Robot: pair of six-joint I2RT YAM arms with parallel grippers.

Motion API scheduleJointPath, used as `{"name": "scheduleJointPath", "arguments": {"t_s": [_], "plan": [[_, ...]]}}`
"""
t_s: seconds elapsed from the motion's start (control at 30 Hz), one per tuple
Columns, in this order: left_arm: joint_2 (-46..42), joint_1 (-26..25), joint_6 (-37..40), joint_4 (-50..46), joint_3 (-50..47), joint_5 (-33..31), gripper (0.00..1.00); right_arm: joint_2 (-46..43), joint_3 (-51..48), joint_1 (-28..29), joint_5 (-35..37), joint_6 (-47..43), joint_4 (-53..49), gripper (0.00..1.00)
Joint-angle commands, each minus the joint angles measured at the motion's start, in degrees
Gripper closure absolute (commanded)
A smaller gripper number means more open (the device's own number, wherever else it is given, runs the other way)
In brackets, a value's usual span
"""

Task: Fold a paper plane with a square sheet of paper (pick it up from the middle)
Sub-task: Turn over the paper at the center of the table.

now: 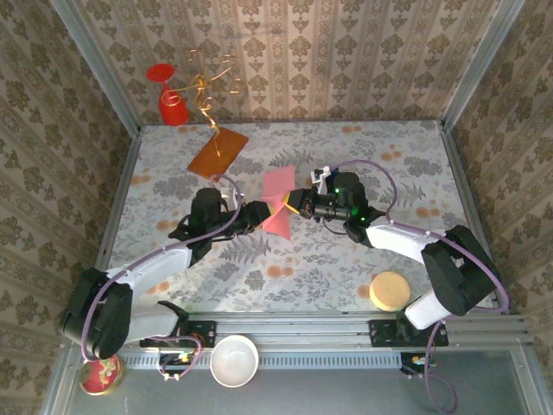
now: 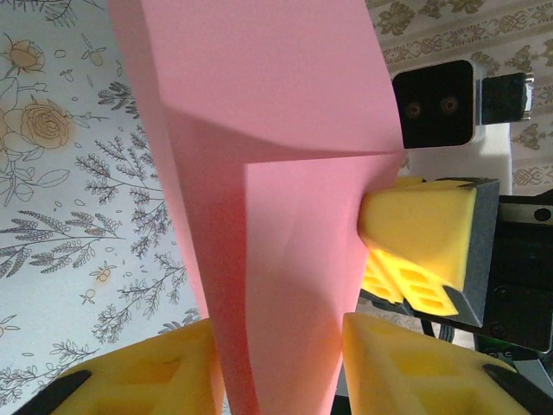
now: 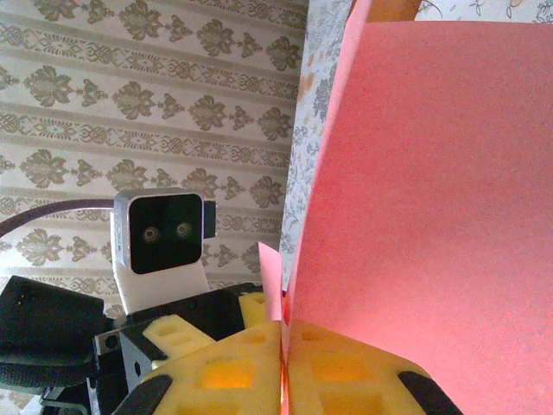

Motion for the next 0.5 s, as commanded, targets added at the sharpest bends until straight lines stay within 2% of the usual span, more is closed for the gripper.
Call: {"name": "scheduleJointPath", "arguments": {"t_s": [0.0,0.33,0.47], "plan": [[-1.14,0.44,-0.16,2.34,-0.67,0.17,0.62,-1.74,-0.64,-0.49,-1.18,0.28,-0.28,0.86],[-0.10,0.48,-0.29,4.65,-1.24,0.78,0.78,-2.17,-1.32,-1.02,-0.66,-0.04,-2.37,0.81],[0.72,0.57,-0.01,4.52,-1.07,0.87,0.83,-3.20,-1.76,-1.56,0.49,-0.93,-4.67,0.75]]}}
